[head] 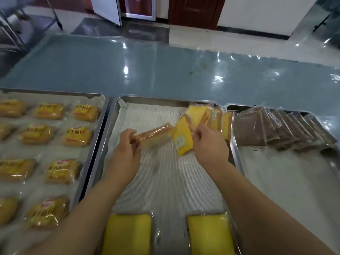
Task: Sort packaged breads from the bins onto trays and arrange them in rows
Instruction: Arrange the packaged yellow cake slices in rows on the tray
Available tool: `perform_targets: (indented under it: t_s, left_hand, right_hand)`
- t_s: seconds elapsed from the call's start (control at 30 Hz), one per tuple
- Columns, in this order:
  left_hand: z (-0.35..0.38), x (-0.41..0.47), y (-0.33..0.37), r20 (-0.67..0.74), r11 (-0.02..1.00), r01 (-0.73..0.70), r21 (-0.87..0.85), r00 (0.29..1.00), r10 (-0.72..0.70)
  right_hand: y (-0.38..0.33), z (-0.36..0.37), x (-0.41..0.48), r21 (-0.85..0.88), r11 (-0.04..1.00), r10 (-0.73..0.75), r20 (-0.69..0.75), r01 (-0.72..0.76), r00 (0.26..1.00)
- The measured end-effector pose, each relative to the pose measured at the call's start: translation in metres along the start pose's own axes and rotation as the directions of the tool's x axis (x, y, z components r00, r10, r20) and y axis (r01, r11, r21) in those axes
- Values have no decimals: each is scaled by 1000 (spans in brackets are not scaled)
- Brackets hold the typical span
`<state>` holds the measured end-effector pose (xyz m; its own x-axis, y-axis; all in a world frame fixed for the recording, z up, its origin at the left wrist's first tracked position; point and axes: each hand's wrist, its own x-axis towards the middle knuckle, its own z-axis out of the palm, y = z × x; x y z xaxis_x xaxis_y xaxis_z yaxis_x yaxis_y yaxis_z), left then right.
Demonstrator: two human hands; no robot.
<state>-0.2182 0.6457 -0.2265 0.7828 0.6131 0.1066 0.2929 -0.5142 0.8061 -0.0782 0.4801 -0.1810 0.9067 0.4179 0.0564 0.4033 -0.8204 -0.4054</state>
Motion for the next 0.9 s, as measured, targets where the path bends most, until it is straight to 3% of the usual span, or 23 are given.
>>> perform_targets:
  t_s: [0.1, 0.23, 0.37, 0.43, 0.5, 0.6, 0.63, 0.9]
  left_hand:
    - [-16, -25, 1, -77, 996, 17, -86, 997, -24]
    - [-29, -44, -4, 21, 978, 89, -186, 996, -87]
    - [-32, -54, -13, 132, 977, 205, -56, 972, -196]
    - [-30, -57, -17, 120, 973, 189, 130, 971, -205]
    - [-27, -60, -20, 123, 924, 162, 347, 968, -217]
    - [-23, -66, -19, 232, 864, 83, 496, 947, -224]
    - [-21, -66, -19, 285, 847, 20, 531, 937, -201]
    - [-21, -33, -21, 549, 769, -239, 593, 819, -169]
  right_hand:
    - [3, -6, -23, 95, 995, 9, 10, -10, 1000]
    - [12, -13, -47, 166, 986, -10, -36, 16, 999]
    - [26, -22, -65, 152, 984, -50, -247, 90, 968]
    - [35, -24, -74, 89, 977, -161, -288, 194, 944]
    - [47, -23, -80, -3, 963, -266, -136, 268, 954]
    - [54, -23, -90, -72, 989, -106, 263, 129, 959]
    - [55, -22, -91, -88, 991, -63, 330, 97, 942]
    - [49, -5, -75, -231, 948, -54, 559, 218, 827]
